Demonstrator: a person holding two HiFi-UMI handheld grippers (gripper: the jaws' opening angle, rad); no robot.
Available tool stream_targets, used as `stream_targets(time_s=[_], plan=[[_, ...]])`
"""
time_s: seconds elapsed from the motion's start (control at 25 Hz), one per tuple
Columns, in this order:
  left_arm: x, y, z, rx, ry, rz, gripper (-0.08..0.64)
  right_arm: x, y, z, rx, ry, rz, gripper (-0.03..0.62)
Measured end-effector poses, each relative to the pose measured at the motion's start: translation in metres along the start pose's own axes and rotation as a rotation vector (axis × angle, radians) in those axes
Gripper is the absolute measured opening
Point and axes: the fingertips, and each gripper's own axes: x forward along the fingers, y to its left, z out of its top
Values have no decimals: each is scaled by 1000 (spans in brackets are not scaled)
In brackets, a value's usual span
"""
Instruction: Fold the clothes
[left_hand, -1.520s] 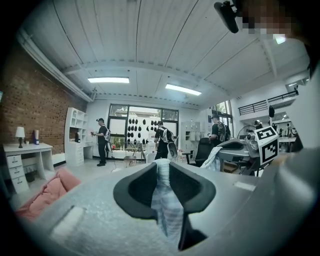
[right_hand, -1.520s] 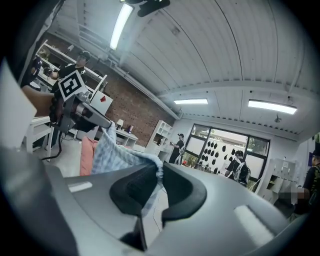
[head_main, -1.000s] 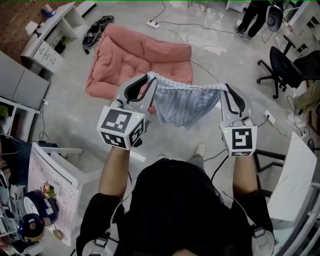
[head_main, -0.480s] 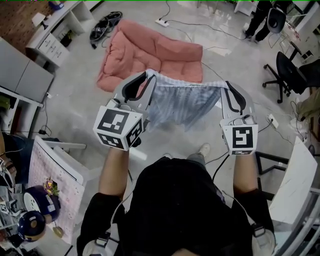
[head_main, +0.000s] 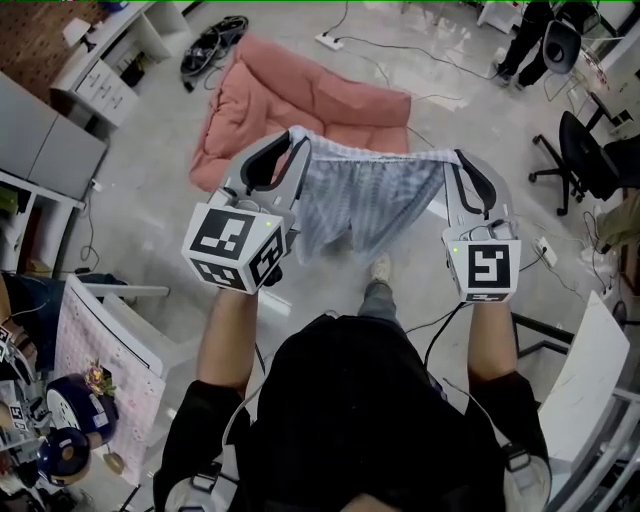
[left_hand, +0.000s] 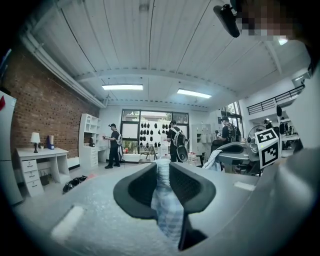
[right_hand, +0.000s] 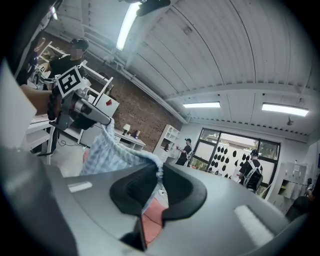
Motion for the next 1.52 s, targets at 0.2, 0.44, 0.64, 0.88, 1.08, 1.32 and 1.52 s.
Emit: stream_targets(time_s=[0.2,0.44,0.64,0.88,1.08,1.32,1.52], plan=[[48,18,-4,-3,13,54,84,46,-29,-22,5,3,35,38],[119,41,11,2,18,124,84,108,-80,-35,10,-24,96,38],[169,56,14,8,38,178,84,149,-110,-51,12,-31,141,38],[222,70,8,-11,62,232,83,188,-139,-77,52,-30,195,38],[247,85,1,-17,88,228,84,214,-147,-92,58,-15,198,38],[276,120,-26,-40,133,186,84,257,-137,-118,73,49,178,38],[308,156,-54,-77,178,132,84,296,-123,-142,66,127,151,38]])
